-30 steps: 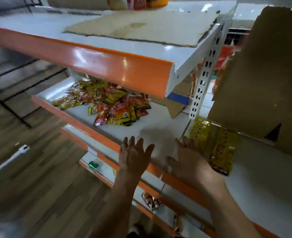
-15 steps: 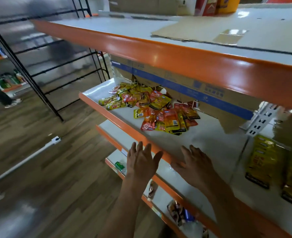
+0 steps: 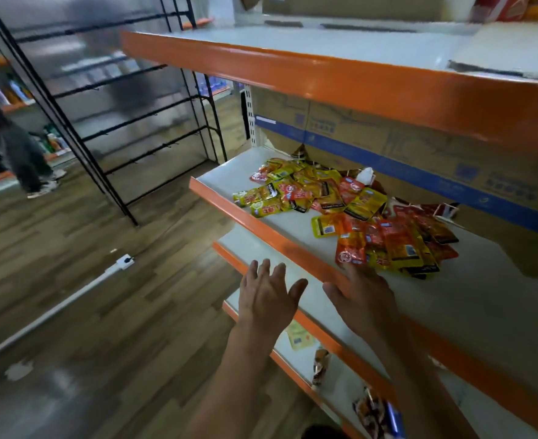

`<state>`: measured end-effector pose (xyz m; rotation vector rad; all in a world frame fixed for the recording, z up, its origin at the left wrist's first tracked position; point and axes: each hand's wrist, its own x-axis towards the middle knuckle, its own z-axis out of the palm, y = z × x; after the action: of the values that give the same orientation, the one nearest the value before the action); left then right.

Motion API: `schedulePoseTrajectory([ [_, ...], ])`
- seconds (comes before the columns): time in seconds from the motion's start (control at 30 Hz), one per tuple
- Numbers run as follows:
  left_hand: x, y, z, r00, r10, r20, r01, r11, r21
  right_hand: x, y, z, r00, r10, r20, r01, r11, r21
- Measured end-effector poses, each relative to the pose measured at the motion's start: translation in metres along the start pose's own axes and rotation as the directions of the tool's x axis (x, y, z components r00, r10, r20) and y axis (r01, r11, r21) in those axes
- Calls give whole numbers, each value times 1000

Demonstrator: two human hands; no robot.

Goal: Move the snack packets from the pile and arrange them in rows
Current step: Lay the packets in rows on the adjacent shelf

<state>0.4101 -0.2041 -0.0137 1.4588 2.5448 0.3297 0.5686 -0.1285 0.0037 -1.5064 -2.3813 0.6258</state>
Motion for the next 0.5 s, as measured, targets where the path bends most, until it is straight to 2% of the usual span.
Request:
schedulePoseTrajectory([
  [0.23,32,-41,-12,999,-29,38,29,1000,5,52,-54,22,994,-10,113,-6,990,140],
  [0.4,76,-71,-21,999,-43,4,43,999,20,105,-81,48,993,-59,107,41,986,159],
  [0.5,112,-89,-27,999,-47,-11,47,999,1,140,-94,61,996,-31,81,18,986,164],
])
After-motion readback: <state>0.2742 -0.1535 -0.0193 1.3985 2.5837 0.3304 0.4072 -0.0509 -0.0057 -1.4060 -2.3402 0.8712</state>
